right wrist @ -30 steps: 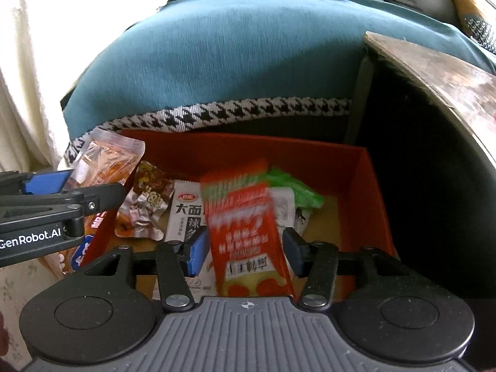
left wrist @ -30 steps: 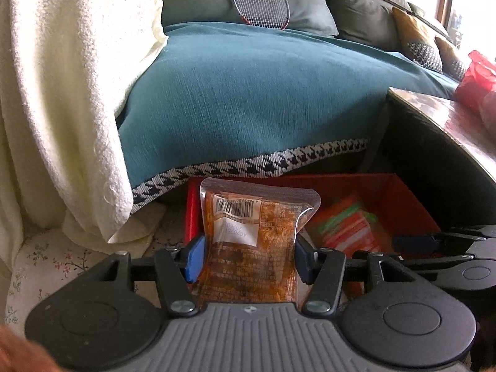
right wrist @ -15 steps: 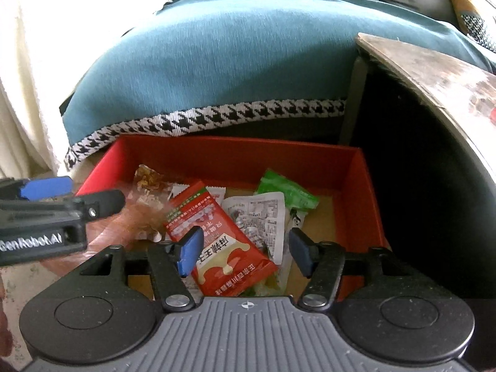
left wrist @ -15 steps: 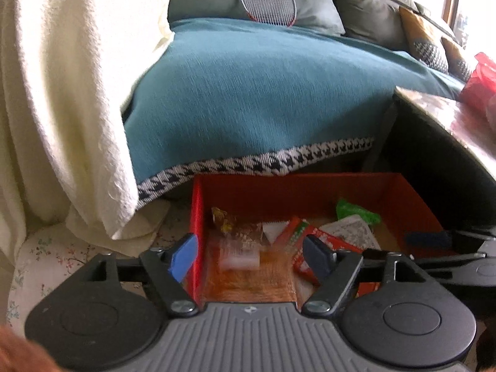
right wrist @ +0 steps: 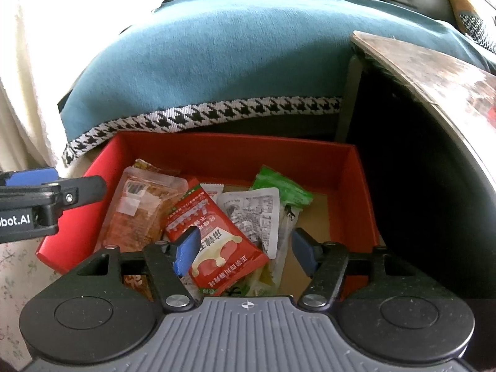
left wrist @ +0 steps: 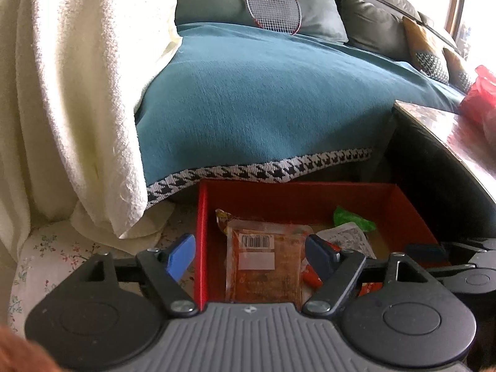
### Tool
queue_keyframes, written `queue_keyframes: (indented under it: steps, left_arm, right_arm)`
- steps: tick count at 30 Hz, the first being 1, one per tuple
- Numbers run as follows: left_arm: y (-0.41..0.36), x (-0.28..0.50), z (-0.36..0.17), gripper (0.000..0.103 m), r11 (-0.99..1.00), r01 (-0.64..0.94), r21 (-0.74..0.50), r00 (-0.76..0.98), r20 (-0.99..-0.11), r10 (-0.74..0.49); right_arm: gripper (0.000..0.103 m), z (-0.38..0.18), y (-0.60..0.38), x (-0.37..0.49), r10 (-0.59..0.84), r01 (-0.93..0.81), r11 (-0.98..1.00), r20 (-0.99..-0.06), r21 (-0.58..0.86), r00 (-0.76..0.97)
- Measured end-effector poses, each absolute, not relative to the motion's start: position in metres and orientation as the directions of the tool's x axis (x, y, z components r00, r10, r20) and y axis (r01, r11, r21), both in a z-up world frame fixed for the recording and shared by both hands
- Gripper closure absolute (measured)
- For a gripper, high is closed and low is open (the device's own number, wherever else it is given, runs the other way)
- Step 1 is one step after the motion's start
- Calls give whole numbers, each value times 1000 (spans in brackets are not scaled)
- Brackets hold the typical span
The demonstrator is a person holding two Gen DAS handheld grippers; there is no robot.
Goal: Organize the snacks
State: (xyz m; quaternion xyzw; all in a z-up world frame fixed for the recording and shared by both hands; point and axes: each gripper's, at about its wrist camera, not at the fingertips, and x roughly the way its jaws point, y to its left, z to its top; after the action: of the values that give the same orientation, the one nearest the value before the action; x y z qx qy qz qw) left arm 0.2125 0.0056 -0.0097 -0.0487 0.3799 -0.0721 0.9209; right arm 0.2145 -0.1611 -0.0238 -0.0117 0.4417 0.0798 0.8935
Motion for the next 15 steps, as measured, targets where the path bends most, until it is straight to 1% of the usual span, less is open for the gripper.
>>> queue_keyframes:
  steps: [5, 10, 15]
  left_arm:
    - [3, 201, -6, 31, 982, 135, -128, 695, -695, -186]
    - [4, 174, -1, 31, 979, 183, -94, 684, -703, -195]
    - [12, 145, -2, 31, 969, 209, -129, 645, -727, -236]
  right_arm:
    - [27, -20, -159, 210, 146, -181, 982, -788, 44, 598]
    - [26, -12, -157, 198, 176, -219, 974, -783, 52, 597]
    - [22, -1, -155, 181, 233, -293, 954, -781, 68, 580]
